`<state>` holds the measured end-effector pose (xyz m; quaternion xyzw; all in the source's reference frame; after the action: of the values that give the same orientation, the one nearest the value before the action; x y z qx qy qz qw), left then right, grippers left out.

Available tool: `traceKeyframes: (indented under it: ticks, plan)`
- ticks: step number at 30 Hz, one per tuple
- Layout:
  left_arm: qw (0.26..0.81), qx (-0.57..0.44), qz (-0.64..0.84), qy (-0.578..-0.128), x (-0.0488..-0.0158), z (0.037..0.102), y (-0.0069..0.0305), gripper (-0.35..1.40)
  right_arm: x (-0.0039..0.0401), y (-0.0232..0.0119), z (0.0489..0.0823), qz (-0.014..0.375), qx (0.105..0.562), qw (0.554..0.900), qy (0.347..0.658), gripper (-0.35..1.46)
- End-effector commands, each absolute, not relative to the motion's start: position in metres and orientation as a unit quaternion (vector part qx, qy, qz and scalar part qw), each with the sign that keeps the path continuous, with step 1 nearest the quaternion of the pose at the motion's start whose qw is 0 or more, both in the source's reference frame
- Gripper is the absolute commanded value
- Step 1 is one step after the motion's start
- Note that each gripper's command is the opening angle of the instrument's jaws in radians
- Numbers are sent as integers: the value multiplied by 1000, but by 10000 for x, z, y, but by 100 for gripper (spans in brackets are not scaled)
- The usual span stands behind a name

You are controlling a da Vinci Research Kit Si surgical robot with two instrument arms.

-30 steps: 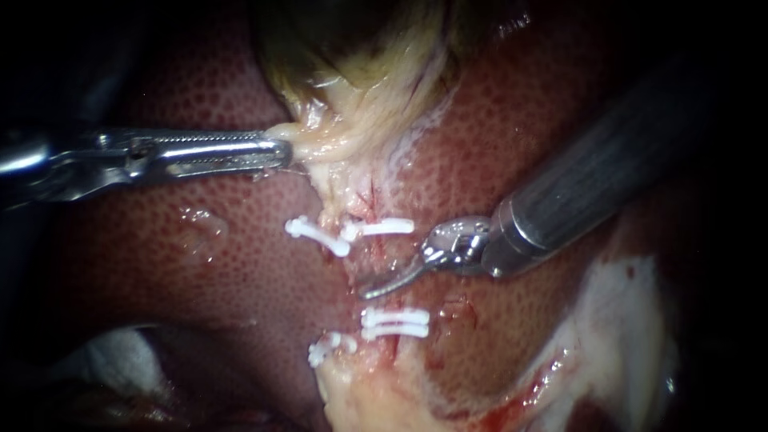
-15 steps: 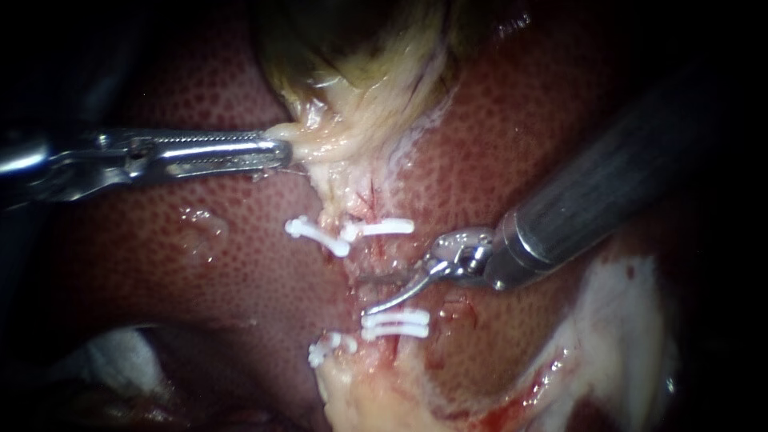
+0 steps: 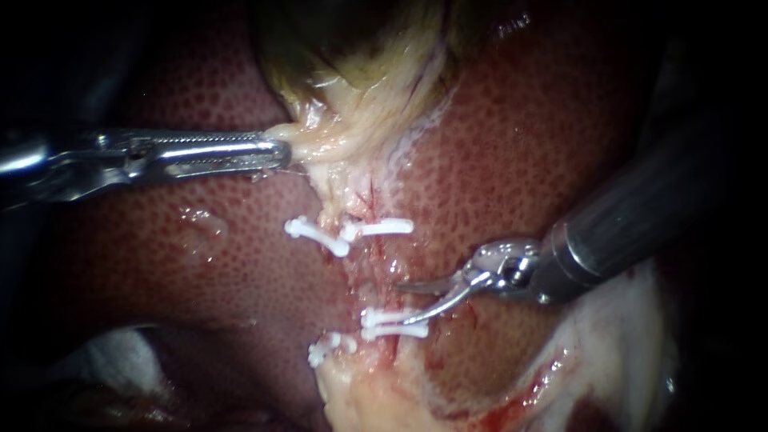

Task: Go back from the cut right tube

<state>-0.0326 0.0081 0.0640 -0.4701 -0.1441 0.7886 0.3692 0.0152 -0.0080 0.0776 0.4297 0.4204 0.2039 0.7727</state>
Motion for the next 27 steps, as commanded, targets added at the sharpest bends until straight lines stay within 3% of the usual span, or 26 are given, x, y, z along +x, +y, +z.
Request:
traceKeyframes:
  ticks: [1, 7, 15, 21, 27]
  plan:
    - [369, -470, 789, -144, -326, 641, 81, -35, 148, -76, 772, 195, 417, 784, 416, 143]
    - [369, -470, 789, -144, -326, 640, 81, -35, 128, -59, 748, 174, 372, 814, 411, 143]
    - [369, -470, 789, -144, -326, 641, 81, -35, 120, -42, 701, 126, 281, 865, 397, 143]
    - [369, -470, 789, -143, -327, 643, 80, -35, 121, -36, 671, 107, 248, 878, 396, 143]
    - [369, -470, 789, -142, -329, 651, 81, -35, 118, -33, 662, 102, 229, 885, 392, 143]
